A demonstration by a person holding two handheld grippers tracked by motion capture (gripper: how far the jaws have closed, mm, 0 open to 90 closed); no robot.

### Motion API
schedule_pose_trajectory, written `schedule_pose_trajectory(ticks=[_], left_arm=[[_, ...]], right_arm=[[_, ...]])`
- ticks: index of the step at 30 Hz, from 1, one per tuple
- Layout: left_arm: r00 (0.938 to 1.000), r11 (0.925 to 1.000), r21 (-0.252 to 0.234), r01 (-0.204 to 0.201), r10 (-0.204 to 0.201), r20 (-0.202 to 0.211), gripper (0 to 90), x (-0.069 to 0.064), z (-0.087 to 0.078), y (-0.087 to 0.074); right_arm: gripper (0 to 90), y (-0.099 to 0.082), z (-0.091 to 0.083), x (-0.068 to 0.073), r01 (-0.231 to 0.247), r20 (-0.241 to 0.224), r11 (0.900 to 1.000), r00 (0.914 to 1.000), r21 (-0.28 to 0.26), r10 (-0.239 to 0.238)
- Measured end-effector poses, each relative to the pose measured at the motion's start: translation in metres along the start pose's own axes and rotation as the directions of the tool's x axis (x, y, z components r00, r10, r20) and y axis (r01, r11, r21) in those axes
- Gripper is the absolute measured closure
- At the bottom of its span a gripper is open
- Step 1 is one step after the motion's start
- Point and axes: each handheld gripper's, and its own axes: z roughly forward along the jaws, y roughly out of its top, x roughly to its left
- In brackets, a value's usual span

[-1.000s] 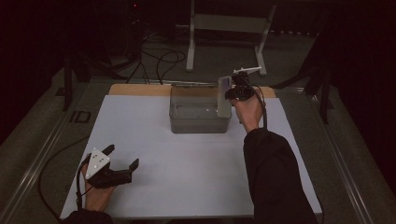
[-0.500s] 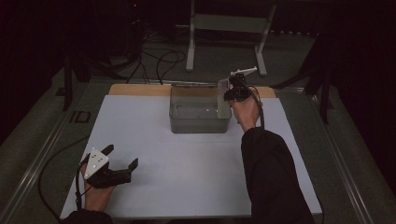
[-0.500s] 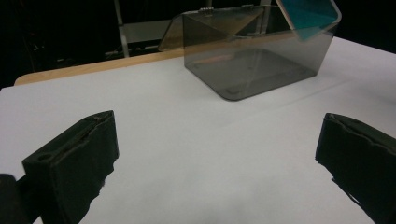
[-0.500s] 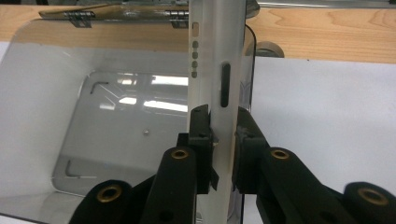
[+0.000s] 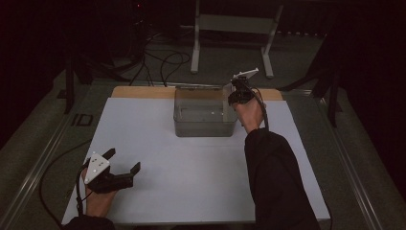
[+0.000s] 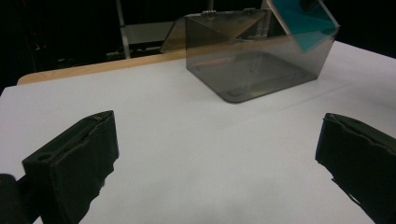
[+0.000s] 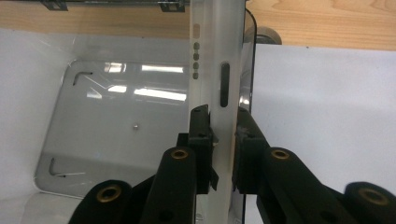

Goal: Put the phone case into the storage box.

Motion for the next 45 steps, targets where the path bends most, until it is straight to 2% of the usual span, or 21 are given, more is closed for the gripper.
schedule_pose_trajectory(ticks=[11, 22, 37, 45], left_arm=[[1.0000, 1.0000, 0.002, 0.002, -0.002, 0.001, 0.5, 0.001, 0.002, 0.000], [1.0000, 1.0000, 0.002, 0.006, -0.006, 0.003, 0.5, 0.002, 0.002, 0.000], [0.9999, 1.0000, 0.004, 0.007, -0.007, 0.008, 0.5, 0.002, 0.004, -0.001], [0.9999, 1.0000, 0.007, 0.007, -0.007, 0.009, 0.5, 0.002, 0.005, -0.001]], right_arm=[[81.1, 0.000, 0.010, 0.006, 0.027, 0.018, 0.9988, 0.9995, 0.042, -0.028], [81.1, 0.001, 0.018, 0.010, 0.024, 0.039, 0.9968, 0.9989, 0.076, -0.027], [81.2, 0.002, 0.031, 0.009, 0.009, 0.063, 0.9905, 0.9979, 0.137, -0.018], [81.1, 0.001, 0.038, 0.009, 0.017, 0.085, 0.9859, 0.9959, 0.167, -0.032]])
